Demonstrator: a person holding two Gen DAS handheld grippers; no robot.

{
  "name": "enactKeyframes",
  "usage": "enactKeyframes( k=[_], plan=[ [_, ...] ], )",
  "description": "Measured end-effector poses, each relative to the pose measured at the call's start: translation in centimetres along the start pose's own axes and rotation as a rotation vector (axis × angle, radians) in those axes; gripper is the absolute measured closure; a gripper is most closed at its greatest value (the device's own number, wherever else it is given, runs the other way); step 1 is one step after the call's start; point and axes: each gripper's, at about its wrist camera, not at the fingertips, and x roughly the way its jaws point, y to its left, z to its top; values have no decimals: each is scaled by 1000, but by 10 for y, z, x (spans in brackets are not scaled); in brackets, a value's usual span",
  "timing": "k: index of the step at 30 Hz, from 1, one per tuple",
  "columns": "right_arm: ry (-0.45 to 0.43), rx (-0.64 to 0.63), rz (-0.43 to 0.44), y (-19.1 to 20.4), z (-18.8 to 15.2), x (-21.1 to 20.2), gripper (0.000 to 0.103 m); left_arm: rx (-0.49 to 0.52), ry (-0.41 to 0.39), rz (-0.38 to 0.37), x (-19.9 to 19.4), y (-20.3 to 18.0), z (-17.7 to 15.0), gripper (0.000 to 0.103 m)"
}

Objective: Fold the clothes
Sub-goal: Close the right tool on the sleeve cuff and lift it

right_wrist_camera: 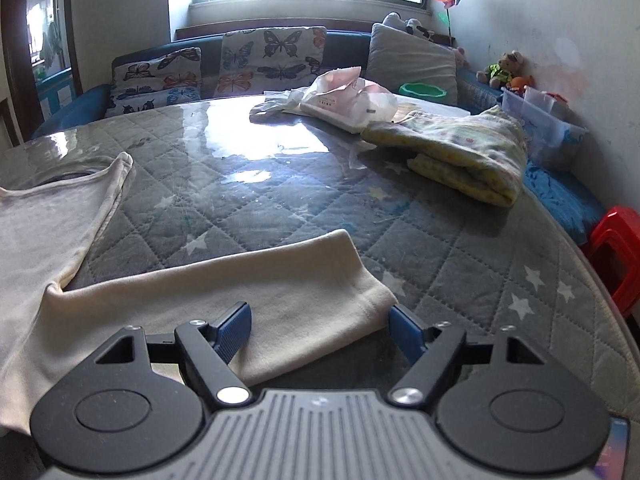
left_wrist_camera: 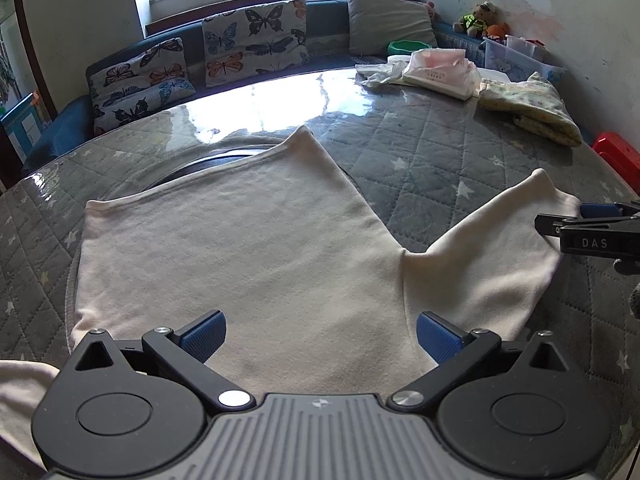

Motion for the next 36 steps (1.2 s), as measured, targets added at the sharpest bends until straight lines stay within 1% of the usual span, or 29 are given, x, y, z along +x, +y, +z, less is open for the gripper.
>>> enactKeyframes(
  k=[1, 3, 4, 5, 6, 7, 8, 9, 10, 15, 20, 26, 27, 32, 34, 36],
  plan=[
    [2, 9, 9, -2, 1, 1, 26, 2, -3, -1, 0, -1, 1, 0],
    [2, 33, 39, -6, 0, 2, 33, 7, -8, -3, -1, -3, 2, 0],
    [-2, 35, 49, -7, 0, 2, 43, 9, -9, -2, -1, -5, 3, 0],
    [-4, 37, 62, -7, 1, 1, 54, 14, -9, -2, 0, -6, 4, 0],
    [-5, 40, 76, -8, 1, 1, 61, 19, -8, -2, 0, -8, 5, 0],
    [-7, 43, 89, -8, 2, 0, 71, 29, -5, -2, 1, -11, 5, 0],
    [-9, 46, 101, -8, 2, 0, 74, 40, -4, -2, 1, -15, 5, 0],
    [-13, 47, 107, -9, 3, 0, 84, 49, -6, -5, 1, -19, 6, 0],
    [-18, 50, 111, -9, 3, -1, 91, 58, -9, -9, 1, -23, 7, 0],
    [-66, 88, 166, -16, 8, -14, 94, 90, 4, -21, 8, -39, 9, 0],
    [-91, 108, 263, -14, 15, -33, 95, 90, 24, -26, 16, -43, 9, 0],
    [-107, 100, 381, 6, 25, -54, 95, 55, 12, -11, 8, -23, 7, 0],
    [-105, 98, 414, 13, 28, -58, 95, 49, 11, -7, 7, -18, 6, 0],
    [-107, 51, 478, 44, 35, -72, 96, 10, 2, 11, -2, 11, -4, 0],
    [-100, 25, 511, 63, 39, -77, 96, -12, -4, 18, -6, 25, -9, 0],
    [-97, 2, 522, 78, 41, -80, 96, -34, -12, 24, -11, 39, -14, 0]
  ],
)
